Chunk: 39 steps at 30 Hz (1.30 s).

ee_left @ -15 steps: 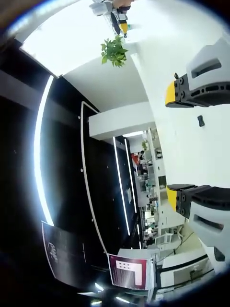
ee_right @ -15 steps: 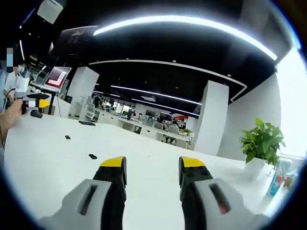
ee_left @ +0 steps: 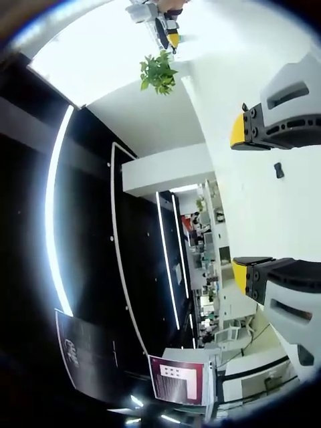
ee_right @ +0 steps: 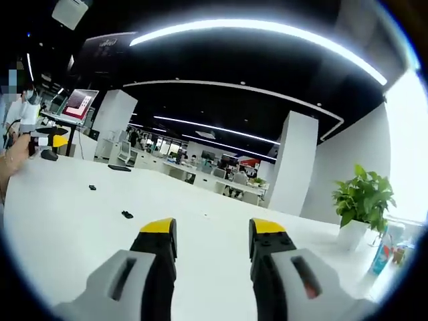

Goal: Snap the two parts of the plastic buckle together until the buckle closes and remains connected.

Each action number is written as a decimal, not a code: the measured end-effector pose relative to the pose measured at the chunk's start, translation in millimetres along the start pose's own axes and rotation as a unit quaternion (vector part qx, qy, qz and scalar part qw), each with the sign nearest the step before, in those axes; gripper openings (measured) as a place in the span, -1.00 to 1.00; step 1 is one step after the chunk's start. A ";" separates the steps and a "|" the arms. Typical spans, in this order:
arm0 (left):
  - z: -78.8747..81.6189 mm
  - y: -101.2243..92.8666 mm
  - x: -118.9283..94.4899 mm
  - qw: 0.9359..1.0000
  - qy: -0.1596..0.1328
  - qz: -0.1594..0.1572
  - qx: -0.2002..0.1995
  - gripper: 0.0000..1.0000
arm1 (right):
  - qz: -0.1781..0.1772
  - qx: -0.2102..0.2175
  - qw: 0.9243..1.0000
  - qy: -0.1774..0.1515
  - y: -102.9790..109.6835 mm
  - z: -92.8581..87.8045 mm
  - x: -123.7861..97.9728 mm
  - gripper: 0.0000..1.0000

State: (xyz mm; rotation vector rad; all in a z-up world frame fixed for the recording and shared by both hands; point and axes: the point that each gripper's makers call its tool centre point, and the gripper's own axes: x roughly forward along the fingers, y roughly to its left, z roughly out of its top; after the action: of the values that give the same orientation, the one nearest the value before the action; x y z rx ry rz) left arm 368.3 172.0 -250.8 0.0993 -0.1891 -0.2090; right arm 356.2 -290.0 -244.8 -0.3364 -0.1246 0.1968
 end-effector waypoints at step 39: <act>-12.4 -4.9 2.6 0.999 0.034 -0.014 0.003 0.23 | -0.011 -0.009 1.000 0.022 -1.3 -10.8 5.6 -0.14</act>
State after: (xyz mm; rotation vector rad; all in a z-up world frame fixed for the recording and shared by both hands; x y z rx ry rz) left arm 372.2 167.6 -263.0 0.1154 -0.1217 -0.2334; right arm 363.5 -293.4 -254.0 -0.3579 -0.0867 0.1673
